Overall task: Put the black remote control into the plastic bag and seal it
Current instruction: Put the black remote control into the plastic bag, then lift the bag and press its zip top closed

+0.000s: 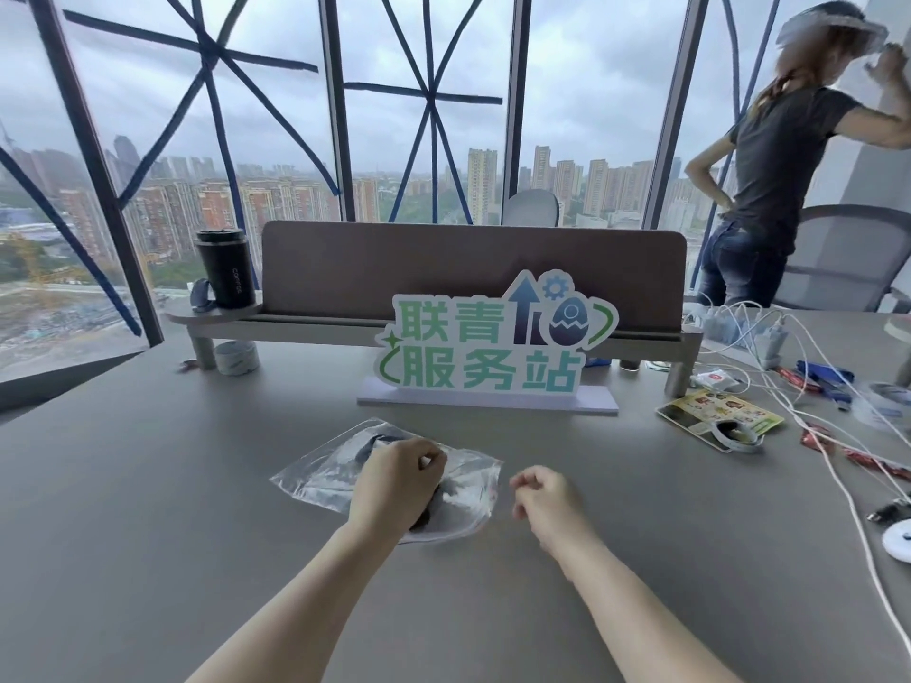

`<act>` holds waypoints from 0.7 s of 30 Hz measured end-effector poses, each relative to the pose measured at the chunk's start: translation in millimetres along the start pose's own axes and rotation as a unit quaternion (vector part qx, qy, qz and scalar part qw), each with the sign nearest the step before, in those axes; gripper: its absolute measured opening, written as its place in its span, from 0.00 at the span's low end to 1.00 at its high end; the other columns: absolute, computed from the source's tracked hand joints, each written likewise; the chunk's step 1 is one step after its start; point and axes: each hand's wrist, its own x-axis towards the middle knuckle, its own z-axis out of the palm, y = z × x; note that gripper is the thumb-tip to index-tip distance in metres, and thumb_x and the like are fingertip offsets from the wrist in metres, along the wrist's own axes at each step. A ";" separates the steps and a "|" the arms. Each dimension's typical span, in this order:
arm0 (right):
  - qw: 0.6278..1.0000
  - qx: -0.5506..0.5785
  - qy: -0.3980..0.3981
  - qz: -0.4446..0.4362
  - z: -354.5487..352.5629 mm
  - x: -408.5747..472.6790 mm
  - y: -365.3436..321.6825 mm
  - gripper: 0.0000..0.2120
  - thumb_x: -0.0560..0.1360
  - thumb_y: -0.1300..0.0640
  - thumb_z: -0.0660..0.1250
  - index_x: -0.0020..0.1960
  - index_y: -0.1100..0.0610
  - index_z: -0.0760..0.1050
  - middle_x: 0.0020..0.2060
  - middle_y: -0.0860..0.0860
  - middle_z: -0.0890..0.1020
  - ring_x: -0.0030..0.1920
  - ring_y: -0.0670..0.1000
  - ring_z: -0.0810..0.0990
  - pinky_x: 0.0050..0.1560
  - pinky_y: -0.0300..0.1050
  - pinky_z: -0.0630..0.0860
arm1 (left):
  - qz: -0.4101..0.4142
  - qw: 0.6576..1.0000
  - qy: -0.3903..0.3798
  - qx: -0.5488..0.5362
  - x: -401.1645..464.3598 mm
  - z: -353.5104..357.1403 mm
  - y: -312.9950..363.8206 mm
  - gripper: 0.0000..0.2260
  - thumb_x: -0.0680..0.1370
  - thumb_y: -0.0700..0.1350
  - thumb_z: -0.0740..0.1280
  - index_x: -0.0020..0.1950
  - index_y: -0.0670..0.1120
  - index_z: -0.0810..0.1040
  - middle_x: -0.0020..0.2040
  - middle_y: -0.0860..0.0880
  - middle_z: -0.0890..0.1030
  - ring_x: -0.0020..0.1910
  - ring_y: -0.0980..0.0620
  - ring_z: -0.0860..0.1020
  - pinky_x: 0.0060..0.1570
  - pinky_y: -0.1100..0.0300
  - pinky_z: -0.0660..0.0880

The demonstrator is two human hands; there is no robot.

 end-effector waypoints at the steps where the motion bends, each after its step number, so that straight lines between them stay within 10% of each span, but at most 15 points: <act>1: 0.999 -0.030 0.009 -0.013 -0.4 2.2 -0.4 0.07 0.74 0.54 0.64 0.51 0.50 0.76 0.38 0.48 0.82 0.32 0.48 0.76 0.34 0.42 0.70 | 0.000 1.000 -0.006 0.005 -1.1 -0.6 -0.5 0.10 0.71 0.47 0.62 0.31 0.46 0.76 0.27 0.49 0.78 0.31 0.50 0.74 0.30 0.56 0.73; 6: 0.994 -0.083 -0.042 -0.062 17.2 13.5 -16.3 0.14 0.75 0.48 0.65 0.59 0.47 0.76 0.52 0.49 0.83 0.44 0.54 0.81 0.45 0.45 0.76 | 0.011 0.990 -0.135 0.047 -10.5 -3.1 -5.6 0.13 0.68 0.49 0.64 0.51 0.58 0.80 0.38 0.53 0.82 0.38 0.51 0.78 0.36 0.59 0.75; 14: 0.996 0.004 0.072 -0.056 7.5 7.0 -32.1 0.12 0.73 0.62 0.62 0.38 0.52 0.82 0.25 0.50 0.82 0.22 0.50 0.75 0.29 0.41 0.73 | -0.029 0.962 -0.124 0.242 -25.4 -36.6 -19.4 0.17 0.71 0.43 0.60 0.57 0.55 0.76 0.56 0.50 0.81 0.53 0.44 0.78 0.44 0.56 0.72; 21: 0.969 0.172 0.130 -0.121 -36.3 -21.9 -95.6 0.12 0.73 0.65 0.63 0.38 0.55 0.83 0.24 0.53 0.82 0.18 0.47 0.72 0.19 0.39 0.70 | -0.143 0.971 -0.061 -0.181 19.4 -113.8 24.7 0.09 0.71 0.35 0.69 0.50 0.39 0.79 0.40 0.42 0.81 0.24 0.49 0.80 0.27 0.57 0.80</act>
